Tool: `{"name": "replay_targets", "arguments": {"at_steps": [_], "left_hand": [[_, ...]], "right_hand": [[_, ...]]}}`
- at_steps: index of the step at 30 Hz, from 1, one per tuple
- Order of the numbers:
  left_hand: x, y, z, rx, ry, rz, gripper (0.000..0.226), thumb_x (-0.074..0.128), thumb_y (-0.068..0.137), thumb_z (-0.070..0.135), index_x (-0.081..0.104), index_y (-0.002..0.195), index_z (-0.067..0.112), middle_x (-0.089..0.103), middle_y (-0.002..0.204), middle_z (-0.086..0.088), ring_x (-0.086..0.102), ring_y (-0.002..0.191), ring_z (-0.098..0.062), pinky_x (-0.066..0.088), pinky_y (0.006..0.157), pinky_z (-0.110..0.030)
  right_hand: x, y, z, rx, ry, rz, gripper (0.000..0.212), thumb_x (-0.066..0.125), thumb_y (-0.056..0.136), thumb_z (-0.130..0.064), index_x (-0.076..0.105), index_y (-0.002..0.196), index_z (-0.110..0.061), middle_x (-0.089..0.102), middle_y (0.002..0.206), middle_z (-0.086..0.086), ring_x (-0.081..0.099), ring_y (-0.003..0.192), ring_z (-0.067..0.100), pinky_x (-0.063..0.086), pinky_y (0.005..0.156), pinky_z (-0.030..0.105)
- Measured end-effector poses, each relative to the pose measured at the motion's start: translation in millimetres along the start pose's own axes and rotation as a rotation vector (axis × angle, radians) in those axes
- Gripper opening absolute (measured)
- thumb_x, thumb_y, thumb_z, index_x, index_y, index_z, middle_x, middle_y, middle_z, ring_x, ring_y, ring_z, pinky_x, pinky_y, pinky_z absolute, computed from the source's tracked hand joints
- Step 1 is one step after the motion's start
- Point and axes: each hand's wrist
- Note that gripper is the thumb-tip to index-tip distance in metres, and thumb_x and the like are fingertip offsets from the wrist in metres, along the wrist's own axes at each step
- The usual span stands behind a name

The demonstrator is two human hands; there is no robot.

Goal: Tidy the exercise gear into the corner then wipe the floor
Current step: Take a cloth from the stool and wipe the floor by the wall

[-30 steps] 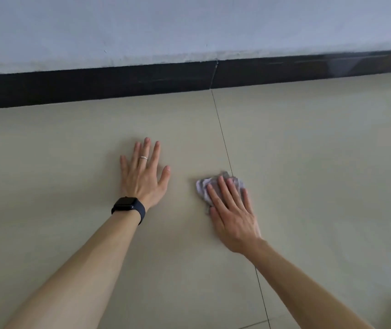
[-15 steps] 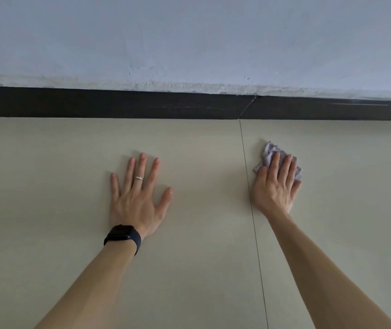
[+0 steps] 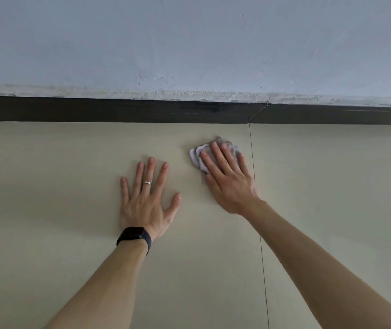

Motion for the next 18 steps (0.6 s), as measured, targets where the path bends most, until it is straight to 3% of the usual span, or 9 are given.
{"name": "replay_targets", "arguments": {"at_steps": [2,5,7,11,13,18], "left_hand": [[-0.4,0.7,0.1,0.002,-0.001,-0.007,0.076,0.02,0.092,0.069,-0.006,0.156,0.038,-0.013,0.165,0.006,-0.007,0.153,-0.017,0.002,0.122,-0.054],[0.1,2.3,-0.6,0.007,-0.006,-0.013,0.076,0.018,0.092,0.07,-0.011,0.155,0.039,-0.016,0.164,0.007,-0.012,0.152,-0.017,0.0,0.122,-0.054],[0.8,1.0,-0.7,0.005,-0.005,-0.005,0.075,0.018,0.093,0.07,-0.012,0.155,0.04,-0.017,0.164,0.007,-0.012,0.152,-0.017,0.0,0.121,-0.054],[2.9,-1.5,-1.3,0.016,-0.019,0.028,0.075,0.021,0.093,0.069,-0.007,0.156,0.039,-0.011,0.166,0.005,-0.007,0.153,-0.018,0.001,0.121,-0.055],[3.2,-1.4,-2.4,0.025,-0.019,0.029,0.074,0.021,0.094,0.069,-0.005,0.156,0.039,-0.008,0.166,0.004,-0.006,0.153,-0.019,0.0,0.121,-0.055],[1.8,-21.6,-5.1,0.058,-0.163,0.126,0.06,0.028,0.099,0.052,0.021,0.156,0.032,0.013,0.165,-0.002,0.01,0.152,-0.023,0.006,0.121,-0.055]], "right_hand": [[-5.9,2.7,19.5,0.034,0.012,0.007,0.053,0.012,0.106,-0.047,0.003,0.158,-0.038,-0.004,0.167,-0.007,-0.01,0.152,0.013,0.005,0.123,0.05],[-6.3,-10.5,39.2,0.484,0.187,0.054,0.054,0.012,0.106,-0.047,-0.002,0.157,-0.037,-0.012,0.166,-0.004,-0.017,0.151,0.014,-0.003,0.122,0.053],[2.3,-30.2,19.9,0.557,0.192,0.076,0.055,0.015,0.106,-0.044,0.0,0.158,-0.034,-0.011,0.166,0.0,-0.016,0.152,0.016,-0.004,0.122,0.054],[27.8,-101.9,-19.9,0.04,0.001,-0.027,0.055,0.019,0.105,-0.044,0.009,0.158,-0.033,-0.002,0.167,-0.001,-0.007,0.153,0.018,0.002,0.123,0.051],[28.1,-120.7,-4.2,-0.056,-0.04,-0.026,0.055,0.018,0.105,-0.047,0.012,0.158,-0.035,0.002,0.167,-0.005,-0.003,0.153,0.015,0.006,0.123,0.05],[24.5,-140.5,16.6,0.614,0.221,0.027,0.055,0.013,0.105,-0.047,-0.004,0.156,-0.04,-0.018,0.165,-0.007,-0.024,0.148,0.008,-0.01,0.122,0.05]]}}
Point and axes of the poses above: each hand's wrist, its own y-axis towards the middle knuckle, its own x-axis out of the palm, z = x × y
